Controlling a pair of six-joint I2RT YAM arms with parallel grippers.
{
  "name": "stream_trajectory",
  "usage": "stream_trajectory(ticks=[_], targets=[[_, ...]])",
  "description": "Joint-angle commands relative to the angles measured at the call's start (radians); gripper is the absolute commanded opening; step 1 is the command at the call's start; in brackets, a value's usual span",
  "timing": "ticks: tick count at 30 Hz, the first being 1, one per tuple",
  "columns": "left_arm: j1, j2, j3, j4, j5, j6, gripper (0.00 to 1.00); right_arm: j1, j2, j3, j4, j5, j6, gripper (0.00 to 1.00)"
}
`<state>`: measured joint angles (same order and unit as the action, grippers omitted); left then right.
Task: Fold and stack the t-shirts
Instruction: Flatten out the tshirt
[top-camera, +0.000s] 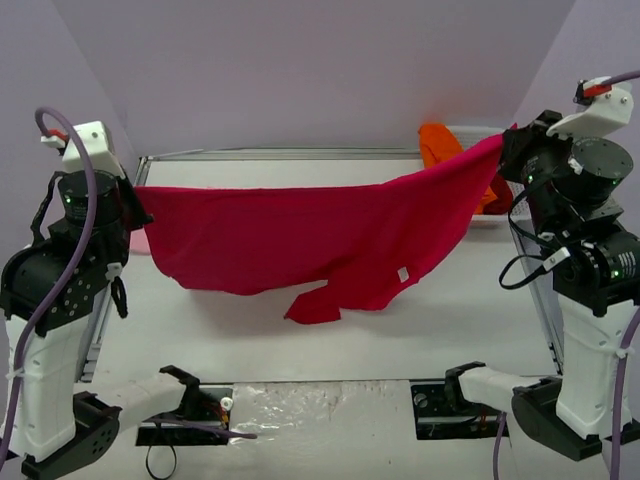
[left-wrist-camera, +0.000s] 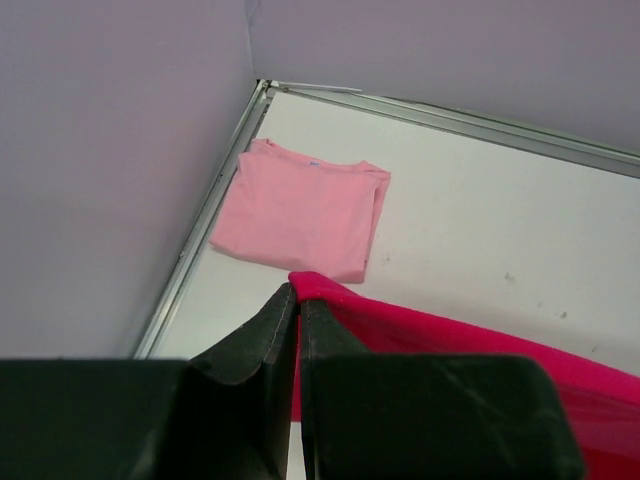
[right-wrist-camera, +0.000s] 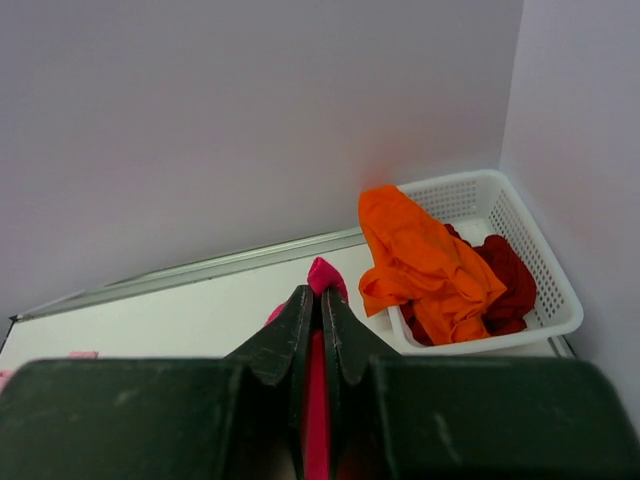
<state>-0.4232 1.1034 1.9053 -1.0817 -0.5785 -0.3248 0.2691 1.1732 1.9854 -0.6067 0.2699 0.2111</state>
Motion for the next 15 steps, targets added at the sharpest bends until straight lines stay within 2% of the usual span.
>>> stream_trajectory(ticks=[1,4,8,15], targets=[[0.006,0.100,0.046,0.003,-0.032,0.050,0.02,-0.001,0.109,0.044,0.018,0.045,-0.035,0.00],[0.015,0.185,0.073,0.049,-0.024,0.066,0.02,-0.001,0.206,0.079,0.062,0.042,-0.044,0.00],[0.081,0.320,0.139,0.094,0.081,0.061,0.02,-0.001,0.393,0.168,0.114,0.032,-0.045,0.00],[0.136,0.558,0.244,0.131,0.143,0.055,0.02,-0.013,0.715,0.453,0.127,-0.023,-0.067,0.00]])
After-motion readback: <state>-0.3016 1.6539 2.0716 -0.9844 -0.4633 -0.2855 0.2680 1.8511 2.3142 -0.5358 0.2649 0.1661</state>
